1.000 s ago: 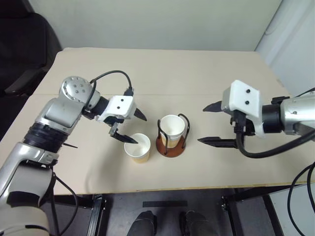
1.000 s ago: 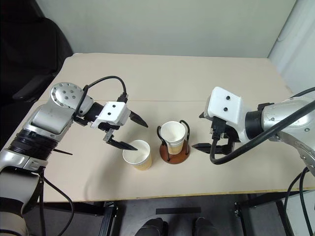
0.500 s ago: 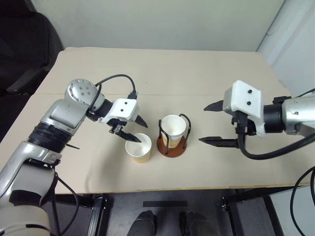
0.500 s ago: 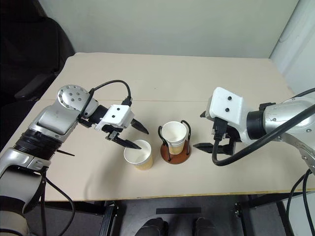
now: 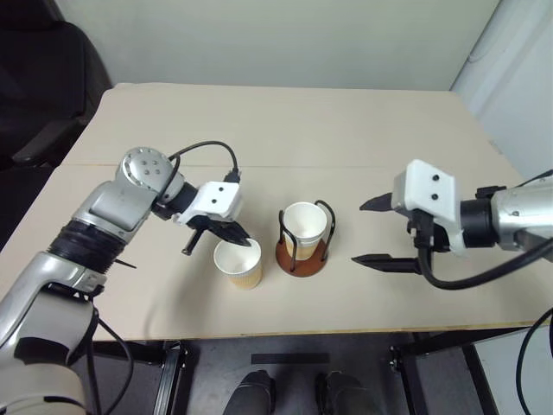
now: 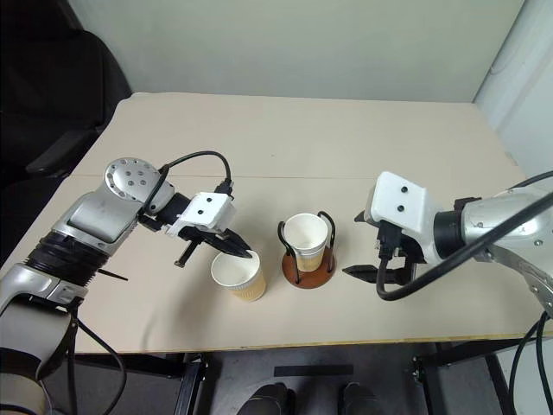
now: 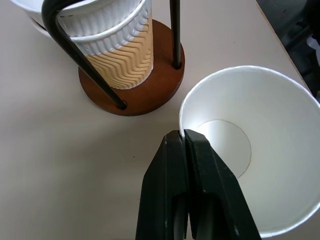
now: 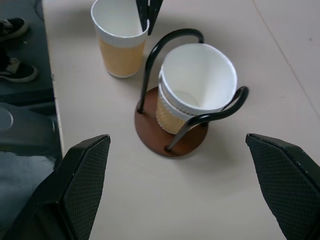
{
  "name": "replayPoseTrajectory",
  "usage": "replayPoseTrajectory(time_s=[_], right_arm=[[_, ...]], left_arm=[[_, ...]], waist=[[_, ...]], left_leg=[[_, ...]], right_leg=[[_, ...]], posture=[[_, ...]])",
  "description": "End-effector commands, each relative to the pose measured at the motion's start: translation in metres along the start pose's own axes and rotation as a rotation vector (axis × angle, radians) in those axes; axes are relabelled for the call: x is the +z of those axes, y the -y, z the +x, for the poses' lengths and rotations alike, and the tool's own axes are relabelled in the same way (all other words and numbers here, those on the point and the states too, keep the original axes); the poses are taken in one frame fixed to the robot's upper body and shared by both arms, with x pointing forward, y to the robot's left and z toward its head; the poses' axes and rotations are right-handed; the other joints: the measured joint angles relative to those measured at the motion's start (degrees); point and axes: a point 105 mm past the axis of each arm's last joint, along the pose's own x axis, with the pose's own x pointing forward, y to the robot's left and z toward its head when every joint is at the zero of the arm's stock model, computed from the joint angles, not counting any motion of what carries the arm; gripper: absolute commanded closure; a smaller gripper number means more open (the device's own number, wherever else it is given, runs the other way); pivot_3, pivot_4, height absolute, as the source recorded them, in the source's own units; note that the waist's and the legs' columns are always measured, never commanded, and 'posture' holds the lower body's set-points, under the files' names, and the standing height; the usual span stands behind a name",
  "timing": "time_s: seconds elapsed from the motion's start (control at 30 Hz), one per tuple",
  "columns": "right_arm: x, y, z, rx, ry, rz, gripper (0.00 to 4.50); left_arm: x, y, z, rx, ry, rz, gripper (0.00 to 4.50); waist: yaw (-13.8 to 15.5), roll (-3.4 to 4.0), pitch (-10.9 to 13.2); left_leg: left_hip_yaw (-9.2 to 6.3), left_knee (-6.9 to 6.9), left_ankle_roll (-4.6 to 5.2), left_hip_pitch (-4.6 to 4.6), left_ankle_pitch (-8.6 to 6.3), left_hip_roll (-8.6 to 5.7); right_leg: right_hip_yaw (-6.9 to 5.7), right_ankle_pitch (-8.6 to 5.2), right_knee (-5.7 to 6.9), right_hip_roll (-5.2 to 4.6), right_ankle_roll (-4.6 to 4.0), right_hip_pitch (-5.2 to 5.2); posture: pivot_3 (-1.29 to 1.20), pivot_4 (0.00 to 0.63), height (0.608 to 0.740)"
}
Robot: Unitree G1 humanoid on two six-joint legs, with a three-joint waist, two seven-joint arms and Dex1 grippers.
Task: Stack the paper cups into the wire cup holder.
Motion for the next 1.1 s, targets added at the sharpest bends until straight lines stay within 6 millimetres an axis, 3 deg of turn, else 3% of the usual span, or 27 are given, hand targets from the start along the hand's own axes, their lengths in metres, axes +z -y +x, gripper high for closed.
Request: replayPoseTrajectory(time_s=[0.03, 0.27, 0.67, 1.1], right_arm=[[0.002, 0.0, -0.008, -0.033, 0.002, -0.046, 0.05], [-0.01, 0.001, -0.011, -0.03, -0.032, -0.039, 0.05], [-0.012, 0.002, -0.009, -0.025, -0.026, -0.037, 0.05], [-0.015, 0.003, -0.008, -0.028, -0.032, -0.032, 0.05]], left_arm=[[0.005, 0.001, -0.008, -0.016, 0.011, 0.002, 4.46], [0.026, -0.014, -0.032, 0.035, 0.052, 0.008, 4.46], [0.074, -0.043, -0.07, 0.139, 0.191, 0.043, 4.46], [0.094, -0.063, -0.102, 0.254, 0.301, 0.047, 4.46]], waist=[[0.0, 0.0, 0.0], [0.1, 0.0, 0.0], [0.2, 0.0, 0.0], [0.3, -0.01, 0.0]], left_leg=[[0.0, 0.0, 0.0, 0.0, 0.0, 0.0], [0.0, 0.02, 0.0, 0.0, 0.0, 0.0], [-0.01, 0.0, 0.01, -0.01, -0.01, 0.0], [-0.01, 0.02, 0.04, -0.05, -0.02, 0.0]], right_leg=[[0.0, 0.0, 0.0, 0.0, 0.0, 0.0], [0.01, 0.01, 0.03, -0.01, 0.02, 0.01], [0.01, 0.01, -0.01, -0.01, 0.02, 0.01], [0.0, 0.01, -0.05, 0.0, 0.03, 0.0]], posture=[[0.0, 0.15, 0.74], [0.0, 0.15, 0.74], [0.0, 0.15, 0.74], [0.0, 0.15, 0.74]])
